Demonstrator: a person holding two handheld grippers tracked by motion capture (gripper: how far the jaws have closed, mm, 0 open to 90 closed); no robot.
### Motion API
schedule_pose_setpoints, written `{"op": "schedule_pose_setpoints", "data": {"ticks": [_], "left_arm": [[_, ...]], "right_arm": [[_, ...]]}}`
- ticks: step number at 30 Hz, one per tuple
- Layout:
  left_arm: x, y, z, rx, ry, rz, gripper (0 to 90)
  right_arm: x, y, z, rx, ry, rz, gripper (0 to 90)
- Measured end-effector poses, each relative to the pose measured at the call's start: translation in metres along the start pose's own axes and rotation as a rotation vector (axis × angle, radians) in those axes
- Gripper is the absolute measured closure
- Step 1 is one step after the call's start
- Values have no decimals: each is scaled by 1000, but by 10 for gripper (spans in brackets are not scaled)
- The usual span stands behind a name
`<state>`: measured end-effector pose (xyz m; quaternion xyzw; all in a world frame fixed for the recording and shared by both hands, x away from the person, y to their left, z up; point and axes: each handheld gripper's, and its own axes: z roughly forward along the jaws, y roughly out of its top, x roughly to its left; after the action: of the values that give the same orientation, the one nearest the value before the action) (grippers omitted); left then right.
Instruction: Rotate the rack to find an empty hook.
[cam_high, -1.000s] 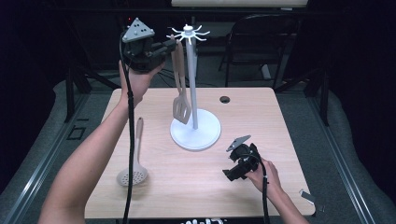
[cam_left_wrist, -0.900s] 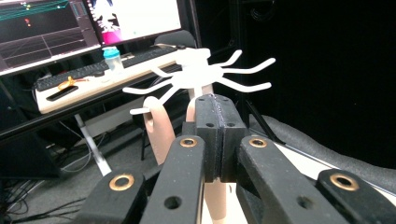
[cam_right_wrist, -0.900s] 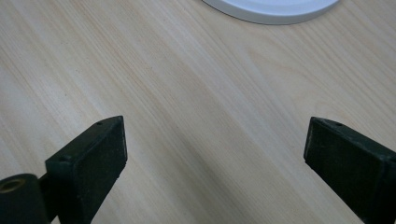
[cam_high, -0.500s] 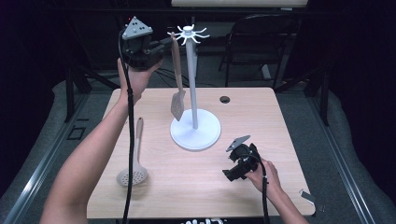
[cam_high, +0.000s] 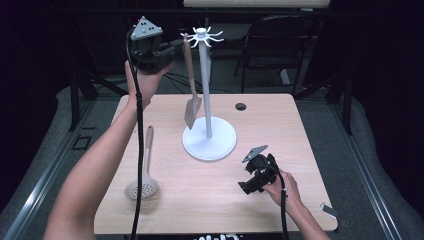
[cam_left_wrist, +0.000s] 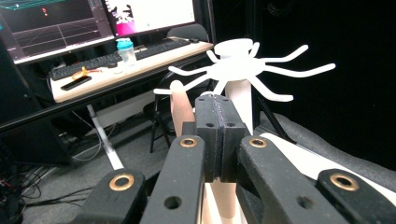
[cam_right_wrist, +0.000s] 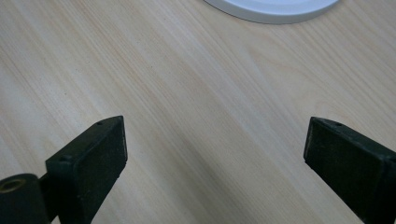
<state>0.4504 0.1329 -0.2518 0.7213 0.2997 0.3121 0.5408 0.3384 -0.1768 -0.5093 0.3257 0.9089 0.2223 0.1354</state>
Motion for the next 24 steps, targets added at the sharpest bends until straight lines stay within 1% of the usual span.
{"op": "schedule_pose_setpoints", "data": {"ticks": [6, 10, 13, 15, 18, 21, 23, 24], "left_arm": [[1, 0, 1, 4, 8, 1, 900], [3, 0, 2, 7, 13, -2, 900], [4, -1, 0, 0, 9, -14, 899], [5, -3, -3, -5, 11, -24, 881], [7, -7, -8, 3, 12, -42, 817], [8, -11, -14, 12, 21, -51, 713], [10, -15, -19, 11, 27, -63, 625], [11, -17, -21, 13, 32, -66, 598]], "right_arm": [[1, 0, 1, -2, 3, -1, 55], [0, 0, 1, 8, 0, -8, 55], [0, 0, 0, 6, -1, -8, 55], [0, -1, 0, 7, -2, -7, 55], [0, -1, -1, 8, -5, -6, 55], [0, -1, -1, 9, -8, -6, 55], [0, -1, -1, 6, -8, -6, 55], [0, -1, -1, 6, -9, -6, 55]]}}
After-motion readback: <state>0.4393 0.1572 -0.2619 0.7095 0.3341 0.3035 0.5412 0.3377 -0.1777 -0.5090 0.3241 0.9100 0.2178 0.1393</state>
